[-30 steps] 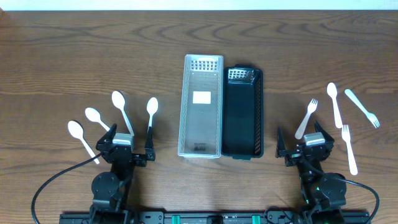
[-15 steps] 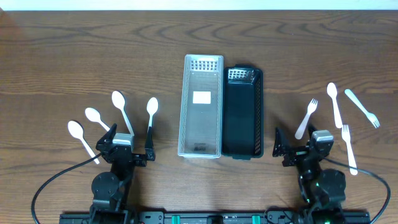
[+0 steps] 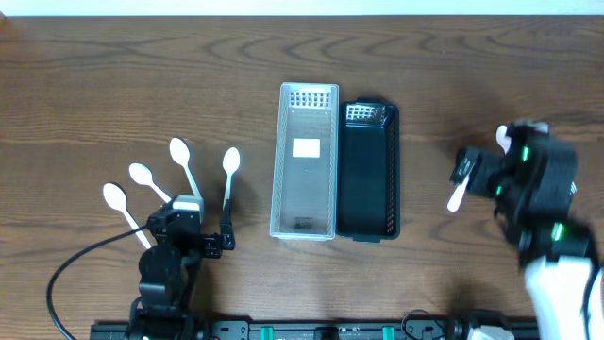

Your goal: Pack container

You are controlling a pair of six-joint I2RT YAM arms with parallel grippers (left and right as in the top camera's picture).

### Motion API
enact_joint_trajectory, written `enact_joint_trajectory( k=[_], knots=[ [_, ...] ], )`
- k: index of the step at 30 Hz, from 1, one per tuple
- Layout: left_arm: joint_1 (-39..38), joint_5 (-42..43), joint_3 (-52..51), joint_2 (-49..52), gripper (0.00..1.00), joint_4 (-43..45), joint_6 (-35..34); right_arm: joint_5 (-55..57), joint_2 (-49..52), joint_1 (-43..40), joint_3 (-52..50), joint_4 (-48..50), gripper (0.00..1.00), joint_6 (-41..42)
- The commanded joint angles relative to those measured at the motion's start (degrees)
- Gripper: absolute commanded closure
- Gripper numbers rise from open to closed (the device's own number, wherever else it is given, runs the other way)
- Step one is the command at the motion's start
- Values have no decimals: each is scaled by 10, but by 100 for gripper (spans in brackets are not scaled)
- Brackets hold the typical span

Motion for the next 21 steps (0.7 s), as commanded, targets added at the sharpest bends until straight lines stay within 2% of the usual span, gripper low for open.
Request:
enact_joint_trajectory(
  k=[1, 5, 12, 21],
  knots=[
    [0, -9, 33, 38, 2, -4, -21, -1, 111, -17, 113, -77, 1, -16],
    [0, -9, 39, 73, 2, -3, -33, 0, 215, -19, 198, -127, 1, -16],
    [0, -9, 39, 90, 2, -4, -33, 52, 323, -29, 203, -105, 1, 15],
    [0, -9, 39, 90, 2, -4, -33, 47, 459, -58, 203, -68, 1, 13]
  ],
)
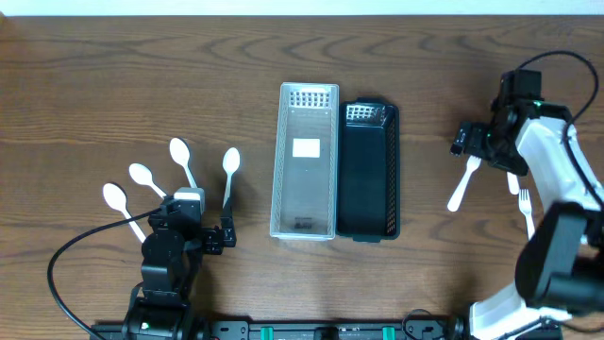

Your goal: Pack container

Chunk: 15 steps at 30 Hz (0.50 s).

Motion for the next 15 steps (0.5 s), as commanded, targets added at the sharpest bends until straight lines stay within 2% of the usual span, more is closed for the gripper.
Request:
enact_joint_trajectory(
  k=[1, 15],
  knots=[
    [0, -9, 11, 2, 2, -2, -9, 7, 37, -11, 9, 14, 1, 4],
    [0, -9, 11, 2, 2, -2, -9, -26, 125, -10, 9, 60, 1, -9]
  ],
)
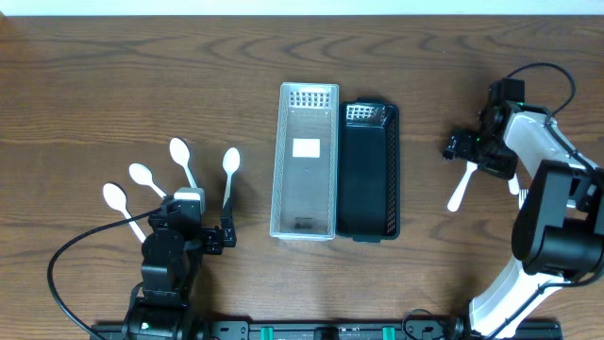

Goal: Pack container
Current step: 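Grasp the white fork with the right gripper and carry it to the black basket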

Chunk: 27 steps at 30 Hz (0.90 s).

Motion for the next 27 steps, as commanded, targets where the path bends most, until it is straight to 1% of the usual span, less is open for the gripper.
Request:
enact_joint_trajectory(
  k=[1, 4, 5, 7, 9, 11, 13, 15, 18, 21, 27],
  knots=[
    [0, -9, 11, 2, 2, -2, -9, -17, 24, -4, 9, 6, 1, -5],
    [0, -9, 11, 2, 2, -2, -9, -25, 31, -4, 9, 10, 1, -6],
    [0, -9, 11, 2, 2, -2, -9, -26, 32, -4, 9, 10, 2, -6],
    [0, -9, 11, 2, 2, -2, -9, -27, 33, -4, 9, 10, 9, -6],
    [0, -9, 10, 2, 2, -2, -9, -27, 33, -4, 9, 10, 20, -6],
    [0, -9, 10, 2, 2, -3, -9, -27, 33, -4, 9, 9, 34, -6],
    [0, -9, 11, 2, 2, -4, -9, -27, 33, -4, 9, 9, 43, -6],
    [0, -9, 10, 2, 2, -4, -9, -27, 33, -4, 9, 9, 50, -6],
    [0, -9, 10, 2, 2, -4, -9, -27, 33, -4, 9, 6, 57, -6],
    [0, -9, 10, 2, 2, -4, -9, -27, 33, -4, 9, 5, 68, -6],
    [0, -9, 10, 2, 2, -4, -9, -27, 33, -4, 9, 5, 82, -6]
  ],
)
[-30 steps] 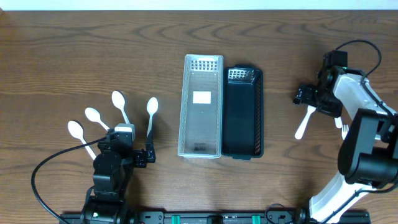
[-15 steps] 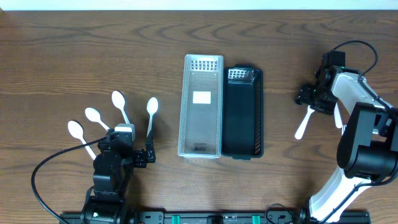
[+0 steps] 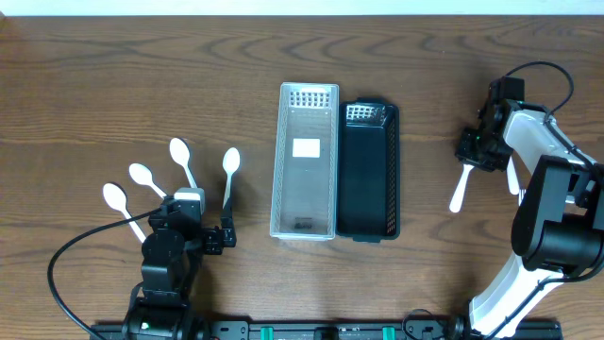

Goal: Pack container
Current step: 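Grasp the white fork with the right gripper and carry it to the black basket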

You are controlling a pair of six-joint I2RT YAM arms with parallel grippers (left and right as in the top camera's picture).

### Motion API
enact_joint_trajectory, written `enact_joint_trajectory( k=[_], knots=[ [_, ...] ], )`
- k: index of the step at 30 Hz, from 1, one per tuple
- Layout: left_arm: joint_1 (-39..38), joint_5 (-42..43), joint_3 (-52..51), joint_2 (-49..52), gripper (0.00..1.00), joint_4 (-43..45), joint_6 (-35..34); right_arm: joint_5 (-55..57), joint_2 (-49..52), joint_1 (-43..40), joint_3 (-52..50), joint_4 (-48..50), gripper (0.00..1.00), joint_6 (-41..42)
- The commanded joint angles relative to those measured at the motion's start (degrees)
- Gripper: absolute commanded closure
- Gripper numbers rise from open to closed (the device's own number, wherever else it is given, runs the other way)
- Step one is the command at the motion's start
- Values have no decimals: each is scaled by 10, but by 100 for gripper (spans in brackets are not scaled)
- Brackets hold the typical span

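Observation:
A clear container [image 3: 305,212] and a black container [image 3: 368,198] stand side by side at the table's middle, both apparently holding nothing. Several white spoons lie at the left, one [image 3: 229,175] nearest the containers, another [image 3: 180,156] beside it. A white fork [image 3: 459,192] lies at the right. My right gripper [image 3: 470,151] is low over the fork's far end; its jaws are too small to read from above. My left gripper [image 3: 223,236] rests by the near end of the nearest spoon's handle, its state unclear.
The left arm's black cable [image 3: 71,269] loops over the table at the near left. A second white utensil [image 3: 512,179] shows partly beside the right arm. The table's far edge [image 3: 302,13] runs along the top.
My right gripper has shifted slightly to the right, now sitting right over the fork's far end and looking narrower from above. The fork, spoons, containers and left arm stay where they were.
At first my right arm was blurred near the table's right front, by the fork. Then it stretched out farther back with the gripper above the fork's far end, and it has stayed there with small shifts. The left arm has kept still beside the spoons throughout.

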Motion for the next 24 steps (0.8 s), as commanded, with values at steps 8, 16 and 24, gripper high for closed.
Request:
enact_joint_trajectory(
  k=[8, 16, 24],
  knots=[
    [0, -9, 10, 2, 2, -2, -9, -24, 1, 6, 8, -32, 95, 11],
    [0, -9, 10, 2, 2, -2, -9, -27, -116, 60, 91, -116, 96, 11],
    [0, -9, 10, 2, 2, -2, -9, -26, -200, 198, 142, -160, 95, 55]
  ],
)
